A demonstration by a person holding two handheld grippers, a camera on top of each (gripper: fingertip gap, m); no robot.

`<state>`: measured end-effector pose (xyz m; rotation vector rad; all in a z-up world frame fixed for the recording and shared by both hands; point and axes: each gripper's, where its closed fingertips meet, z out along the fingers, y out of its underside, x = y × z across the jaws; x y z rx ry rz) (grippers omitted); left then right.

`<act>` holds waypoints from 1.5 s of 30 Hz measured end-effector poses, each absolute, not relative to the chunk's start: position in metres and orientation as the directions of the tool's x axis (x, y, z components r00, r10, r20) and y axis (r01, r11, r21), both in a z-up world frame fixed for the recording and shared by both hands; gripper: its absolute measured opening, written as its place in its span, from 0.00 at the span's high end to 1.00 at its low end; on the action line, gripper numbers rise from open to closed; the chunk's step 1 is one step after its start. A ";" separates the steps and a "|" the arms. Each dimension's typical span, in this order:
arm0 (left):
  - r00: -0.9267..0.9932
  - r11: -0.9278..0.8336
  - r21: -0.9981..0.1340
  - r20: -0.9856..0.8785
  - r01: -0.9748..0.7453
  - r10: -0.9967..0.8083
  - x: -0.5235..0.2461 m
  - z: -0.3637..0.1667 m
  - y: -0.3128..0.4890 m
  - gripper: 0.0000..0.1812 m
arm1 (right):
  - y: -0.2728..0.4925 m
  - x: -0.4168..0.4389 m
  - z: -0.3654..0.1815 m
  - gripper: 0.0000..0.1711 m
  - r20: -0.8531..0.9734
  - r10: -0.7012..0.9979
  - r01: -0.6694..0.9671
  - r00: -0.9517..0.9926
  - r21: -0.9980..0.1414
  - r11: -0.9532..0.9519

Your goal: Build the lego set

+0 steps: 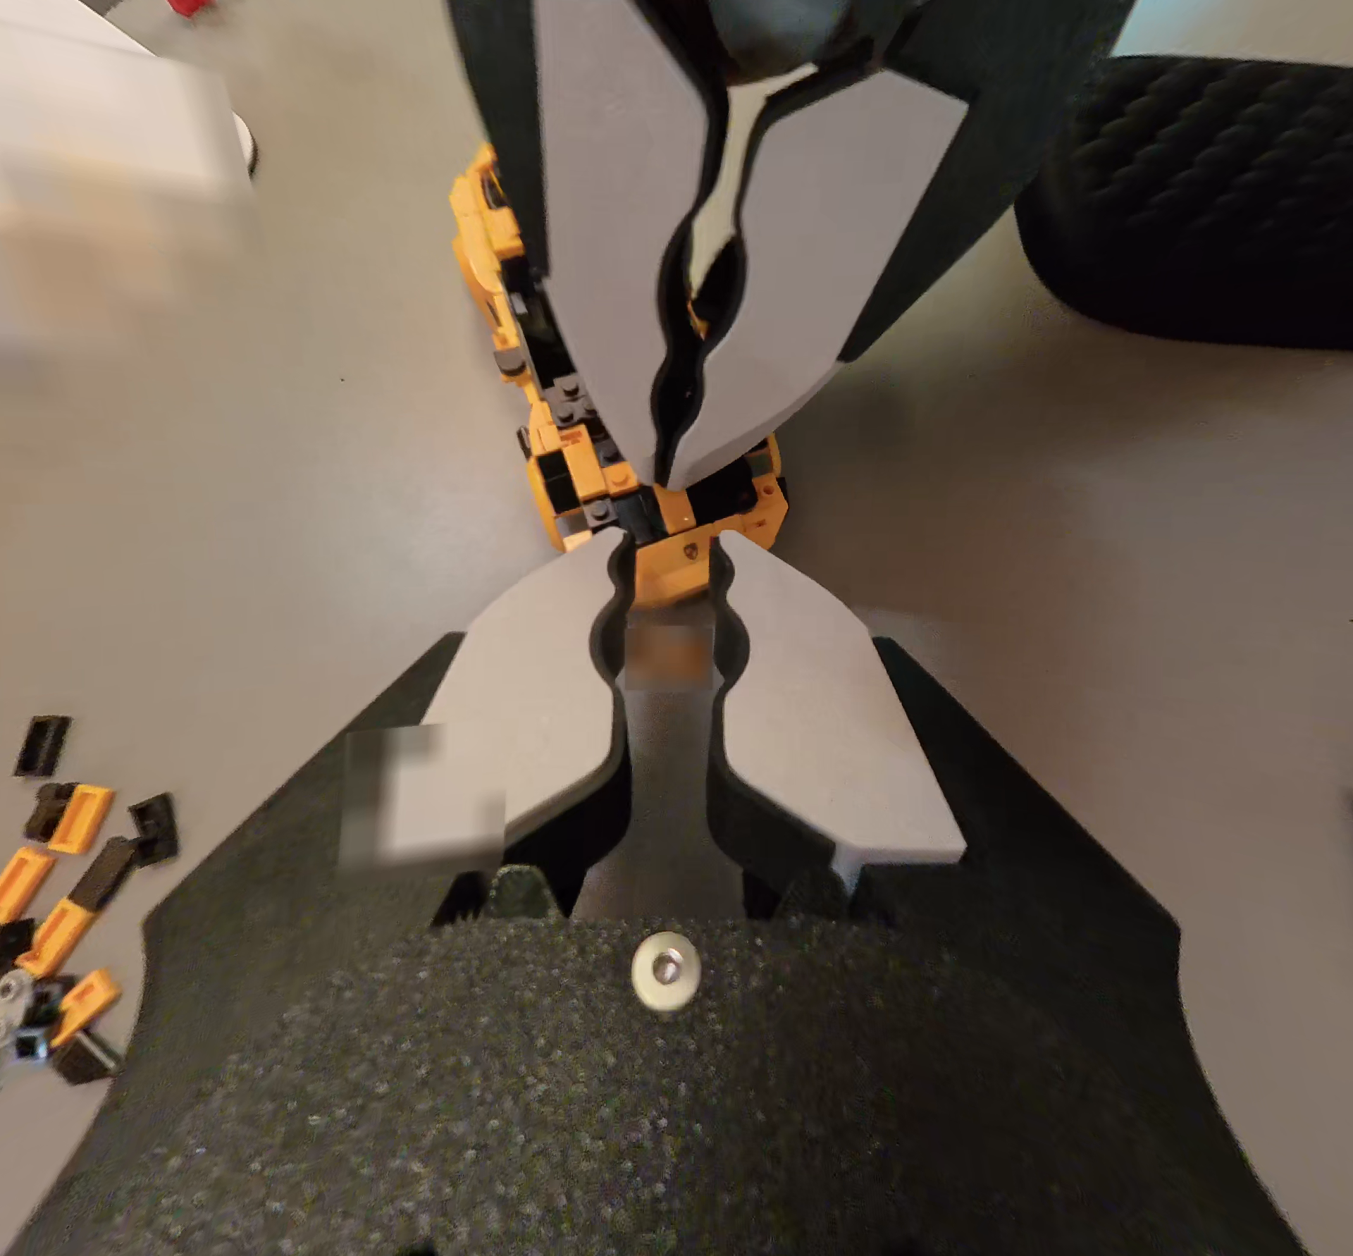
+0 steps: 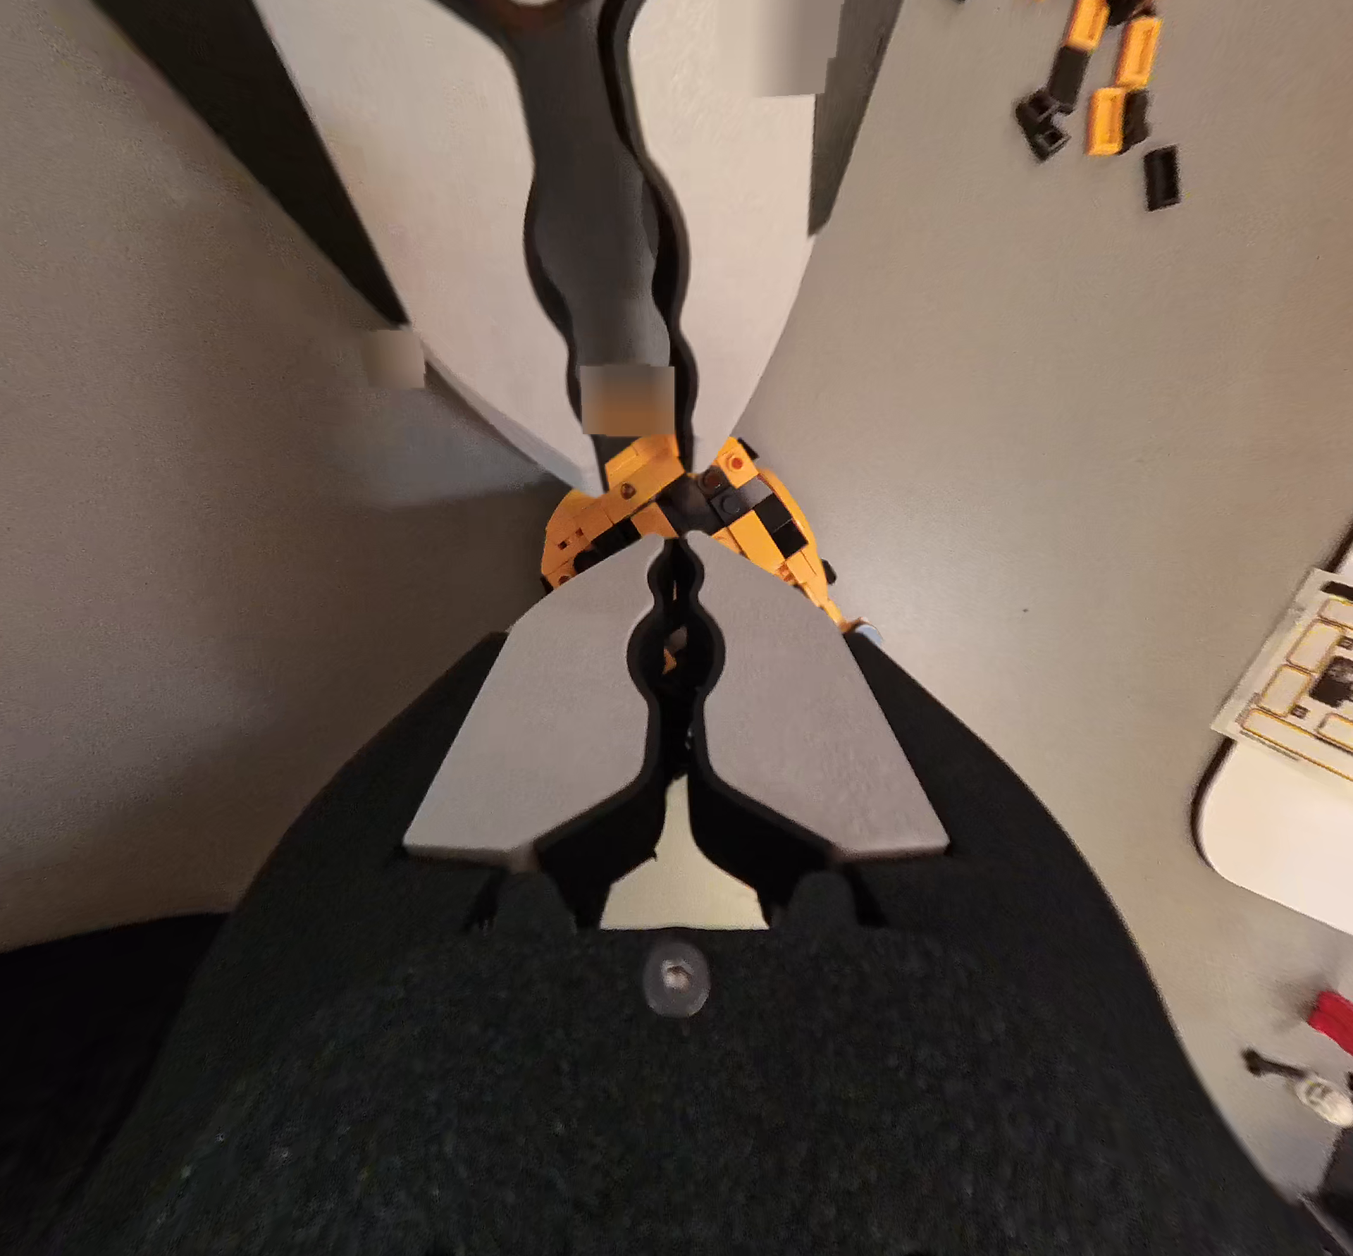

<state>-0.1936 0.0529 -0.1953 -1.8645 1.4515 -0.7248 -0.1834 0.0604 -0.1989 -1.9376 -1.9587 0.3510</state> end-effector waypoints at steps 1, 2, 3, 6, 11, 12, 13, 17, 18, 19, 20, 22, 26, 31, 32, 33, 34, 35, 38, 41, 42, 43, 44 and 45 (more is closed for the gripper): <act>0.222 -0.162 -0.781 0.031 -0.603 -0.975 -0.196 -0.192 0.053 0.91 | 0.060 -0.187 -0.191 1.00 0.090 0.995 0.877 0.035 -0.480 0.013; 0.203 -0.153 -0.783 0.035 -0.603 -0.978 -0.199 -0.188 0.051 0.91 | 0.058 -0.192 -0.178 1.00 0.089 0.993 0.829 0.073 -0.559 -0.011; 0.188 -0.150 -0.781 0.042 -0.606 -0.981 -0.204 -0.185 0.049 0.92 | 0.057 -0.194 -0.164 1.00 0.092 0.989 0.780 0.115 -0.625 -0.033; 0.140 -0.177 -0.745 0.113 -0.644 -0.984 -0.219 -0.184 0.031 0.92 | 0.048 -0.179 -0.145 1.00 0.133 0.969 0.714 0.208 -0.698 -0.057; 0.178 -0.259 -0.641 0.189 -0.723 -0.966 -0.233 -0.200 -0.002 0.96 | 0.025 -0.143 -0.156 1.00 0.096 0.935 0.636 0.341 -0.756 -0.154; 0.192 -0.278 -0.621 0.204 -0.733 -0.960 -0.235 -0.203 -0.009 0.96 | 0.023 -0.136 -0.160 1.00 0.086 0.926 0.622 0.367 -0.763 -0.176; 0.209 -0.300 -0.599 0.218 -0.743 -0.953 -0.236 -0.207 -0.014 0.97 | 0.023 -0.130 -0.163 1.00 0.075 0.917 0.605 0.392 -0.772 -0.195; 0.289 -0.378 -0.551 0.245 -0.744 -0.925 -0.238 -0.216 -0.026 0.95 | 0.020 -0.119 -0.169 1.00 0.047 0.905 0.550 0.422 -0.808 -0.214; 0.309 -0.394 -0.547 0.245 -0.739 -0.919 -0.237 -0.218 -0.026 0.94 | 0.020 -0.118 -0.170 1.00 0.050 0.907 0.549 0.417 -0.810 -0.208; 0.318 -0.403 -0.542 0.247 -0.737 -0.915 -0.236 -0.220 -0.027 0.93 | 0.021 -0.117 -0.171 1.00 0.055 0.909 0.546 0.412 -0.813 -0.199; 0.331 -0.412 -0.538 0.246 -0.735 -0.911 -0.233 -0.222 -0.027 0.91 | 0.021 -0.117 -0.171 1.00 0.058 0.912 0.543 0.407 -0.818 -0.191; 0.360 -0.426 -0.538 0.230 -0.727 -0.904 -0.229 -0.225 -0.025 0.90 | 0.023 -0.117 -0.170 1.00 0.067 0.915 0.538 0.398 -0.825 -0.174; 0.388 -0.424 -0.546 0.188 -0.722 -0.902 -0.221 -0.226 -0.020 0.90 | 0.022 -0.114 -0.167 1.00 0.077 0.919 0.514 0.386 -0.845 -0.145; 0.382 -0.379 -0.531 0.110 -0.758 -0.918 -0.218 -0.228 -0.015 0.94 | 0.025 -0.108 -0.158 1.00 0.070 0.909 0.437 0.410 -0.890 -0.128; 0.378 -0.370 -0.526 0.098 -0.766 -0.921 -0.219 -0.228 -0.016 0.94 | 0.025 -0.107 -0.156 1.00 0.065 0.907 0.422 0.415 -0.897 -0.129; 0.375 -0.365 -0.523 0.091 -0.771 -0.922 -0.219 -0.228 -0.016 0.94 | 0.026 -0.106 -0.155 1.00 0.061 0.905 0.410 0.421 -0.903 -0.130; 0.375 -0.362 -0.520 0.085 -0.774 -0.923 -0.220 -0.228 -0.016 0.94 | 0.027 -0.105 -0.154 1.00 0.056 0.903 0.400 0.425 -0.907 -0.133; 0.374 -0.358 -0.520 0.080 -0.775 -0.924 -0.221 -0.228 -0.016 0.94 | 0.027 -0.103 -0.154 1.00 0.050 0.902 0.392 0.429 -0.910 -0.136; 0.374 -0.350 -0.521 0.063 -0.779 -0.925 -0.222 -0.228 -0.016 0.93 | 0.028 -0.102 -0.154 1.00 0.042 0.900 0.383 0.434 -0.913 -0.142; 0.376 -0.348 -0.526 0.056 -0.776 -0.925 -0.223 -0.228 -0.015 0.94 | 0.028 -0.102 -0.155 1.00 0.045 0.898 0.384 0.437 -0.913 -0.141; 0.377 -0.346 -0.528 0.054 -0.775 -0.925 -0.223 -0.229 -0.014 0.96 | 0.028 -0.102 -0.156 1.00 0.044 0.898 0.384 0.439 -0.912 -0.143; 0.375 -0.345 -0.530 0.055 -0.775 -0.926 -0.223 -0.229 -0.014 0.96 | 0.029 -0.102 -0.157 1.00 0.043 0.897 0.384 0.441 -0.912 -0.145; 0.373 -0.344 -0.531 0.057 -0.774 -0.926 -0.223 -0.229 -0.014 0.96 | 0.029 -0.102 -0.158 1.00 0.042 0.895 0.384 0.444 -0.911 -0.147; 0.371 -0.341 -0.535 0.054 -0.773 -0.927 -0.223 -0.229 -0.014 0.96 | 0.030 -0.101 -0.159 1.00 0.042 0.893 0.383 0.449 -0.912 -0.150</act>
